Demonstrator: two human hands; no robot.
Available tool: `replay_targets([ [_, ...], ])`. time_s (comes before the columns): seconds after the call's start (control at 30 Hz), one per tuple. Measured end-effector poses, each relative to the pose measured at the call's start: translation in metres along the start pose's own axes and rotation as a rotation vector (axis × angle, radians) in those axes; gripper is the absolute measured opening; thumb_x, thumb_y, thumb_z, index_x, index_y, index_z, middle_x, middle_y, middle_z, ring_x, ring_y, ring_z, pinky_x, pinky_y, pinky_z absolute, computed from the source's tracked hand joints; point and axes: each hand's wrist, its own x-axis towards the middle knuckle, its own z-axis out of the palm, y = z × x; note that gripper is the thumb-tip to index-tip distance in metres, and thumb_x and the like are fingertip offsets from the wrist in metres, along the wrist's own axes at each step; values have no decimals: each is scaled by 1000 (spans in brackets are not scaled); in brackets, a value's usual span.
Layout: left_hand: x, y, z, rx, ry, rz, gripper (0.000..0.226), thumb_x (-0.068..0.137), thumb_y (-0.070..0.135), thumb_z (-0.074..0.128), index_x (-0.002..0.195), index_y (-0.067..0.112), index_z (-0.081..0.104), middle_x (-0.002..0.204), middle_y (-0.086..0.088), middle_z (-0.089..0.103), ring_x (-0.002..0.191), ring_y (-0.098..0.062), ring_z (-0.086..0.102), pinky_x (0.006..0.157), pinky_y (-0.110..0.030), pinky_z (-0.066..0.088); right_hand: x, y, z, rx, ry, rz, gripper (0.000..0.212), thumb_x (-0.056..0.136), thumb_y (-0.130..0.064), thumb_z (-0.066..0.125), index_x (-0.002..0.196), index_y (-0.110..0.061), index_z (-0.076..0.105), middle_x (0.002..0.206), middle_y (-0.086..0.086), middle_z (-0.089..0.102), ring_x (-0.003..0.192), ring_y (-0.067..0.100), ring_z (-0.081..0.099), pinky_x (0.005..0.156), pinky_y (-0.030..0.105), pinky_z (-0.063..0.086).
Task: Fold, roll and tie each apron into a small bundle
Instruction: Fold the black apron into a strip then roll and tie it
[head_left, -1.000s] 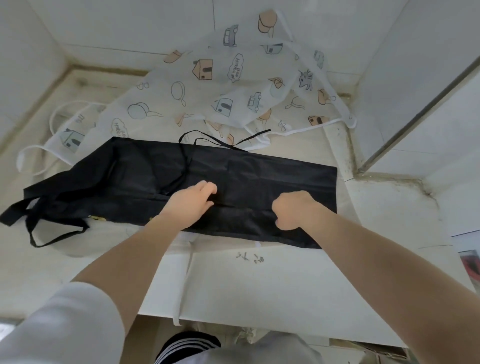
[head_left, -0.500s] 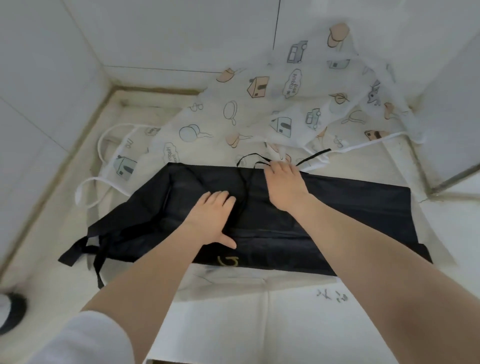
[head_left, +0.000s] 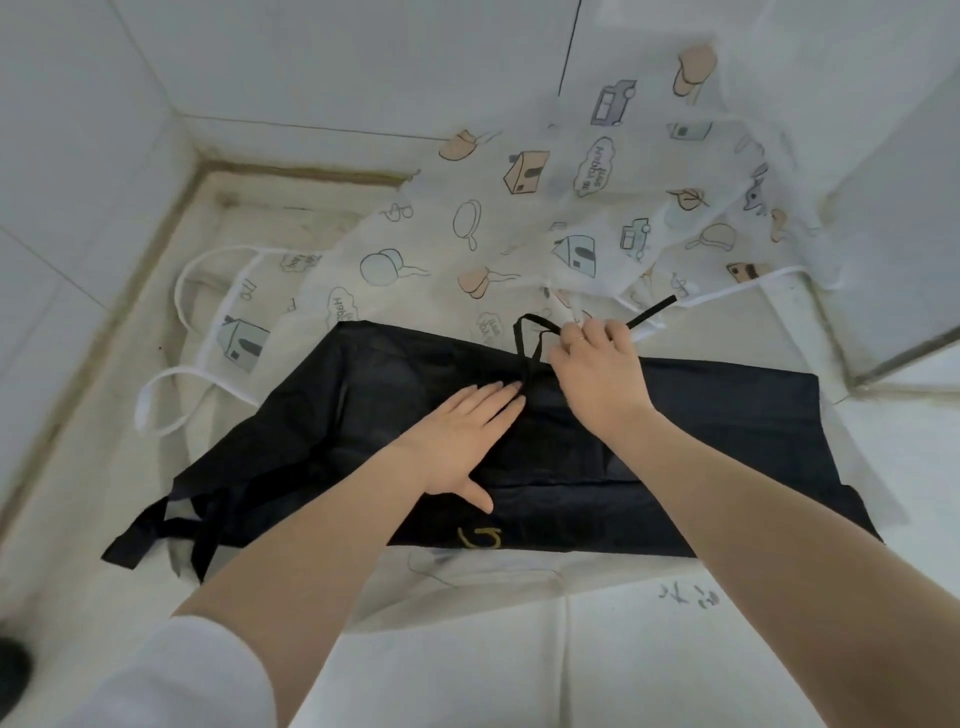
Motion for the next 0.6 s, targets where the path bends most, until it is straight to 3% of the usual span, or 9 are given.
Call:
replay_targets([
  [0.07, -5, 0, 4, 44, 54, -57, 124, 71, 70, 60, 146, 8, -17, 156, -9, -19, 144, -23, -16, 114, -35, -14, -3, -2, -3, 60, -32, 24, 21, 55, -14, 80, 68, -11, 64, 69, 6, 60, 68, 28, 58, 70, 34, 47],
  [0.17, -15, 4, 7, 21, 95, -157, 127, 68, 73, 57, 142, 12, -25, 154, -8, -21, 142, -22, -17, 115, -40, -12, -9, -14, -11, 194, 6, 87, 27, 67, -16, 75, 91, -9, 64, 86, 10, 63, 76, 29, 60, 72, 36, 48],
  [0.23, -20, 6, 4, -67, 156, -193, 115, 72, 70, 56, 149, 11, -6, 157, -9, -4, 145, -23, -2, 117, -39, 0, -11, -28, -21, 323, 41, -38, 37, 74, -12, 66, 110, -7, 60, 103, 13, 61, 88, 30, 60, 75, 38, 48],
  [0.3, -31, 4, -2, -162, 315, -281, 75, 86, 53, 53, 143, 8, 32, 151, -10, 25, 139, -25, 25, 112, -37, 21, -8, -48, -30, 428, -107, -265, 49, 84, -13, 56, 131, -9, 46, 122, 11, 53, 106, 28, 54, 87, 38, 44],
  [0.37, -43, -6, -9, -73, 401, -477, 42, 94, 33, 47, 128, 9, 48, 142, -11, 36, 129, -27, 37, 103, -37, 31, 1, -64, -32, 473, -261, -364, 51, 93, -20, 47, 141, -13, 32, 133, 8, 45, 118, 25, 47, 94, 36, 39],
  [0.47, -65, -31, -8, 44, 273, -846, 44, 90, 25, 52, 128, 9, 38, 142, -14, 29, 125, -30, 36, 99, -38, 34, 18, -82, -29, 509, -438, -297, 48, 98, -31, 42, 141, -13, 33, 135, 9, 44, 120, 28, 46, 95, 40, 41],
  [0.6, -88, -48, 0, 110, 174, -921, 45, 88, 17, 53, 127, 8, 33, 132, -15, 36, 115, -31, 44, 92, -39, 39, 37, -92, -33, 534, -524, -218, 44, 97, -36, 43, 133, -11, 39, 122, 11, 51, 107, 29, 54, 79, 37, 45],
])
